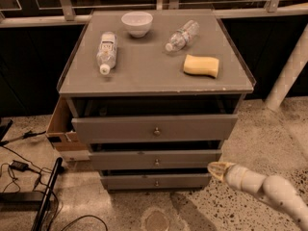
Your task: Close middle drawer
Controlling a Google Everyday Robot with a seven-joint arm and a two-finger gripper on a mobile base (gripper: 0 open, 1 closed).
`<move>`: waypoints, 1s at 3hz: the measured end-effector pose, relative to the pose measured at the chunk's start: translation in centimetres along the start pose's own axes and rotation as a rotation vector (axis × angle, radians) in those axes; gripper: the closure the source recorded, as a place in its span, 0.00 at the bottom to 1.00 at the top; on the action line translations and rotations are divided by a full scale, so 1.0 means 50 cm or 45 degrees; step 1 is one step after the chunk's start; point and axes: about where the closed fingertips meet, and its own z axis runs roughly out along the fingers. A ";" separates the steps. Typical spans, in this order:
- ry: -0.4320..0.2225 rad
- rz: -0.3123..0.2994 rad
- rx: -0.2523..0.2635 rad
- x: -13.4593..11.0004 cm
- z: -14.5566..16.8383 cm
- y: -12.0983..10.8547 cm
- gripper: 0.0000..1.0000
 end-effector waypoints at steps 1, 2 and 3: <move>-0.025 0.033 -0.016 0.004 -0.022 -0.031 1.00; -0.026 0.027 -0.025 0.001 -0.016 -0.019 1.00; -0.044 0.029 -0.068 -0.001 -0.011 -0.011 1.00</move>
Offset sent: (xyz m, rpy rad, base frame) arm 0.0047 -0.0157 0.0112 0.0331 0.0136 0.0033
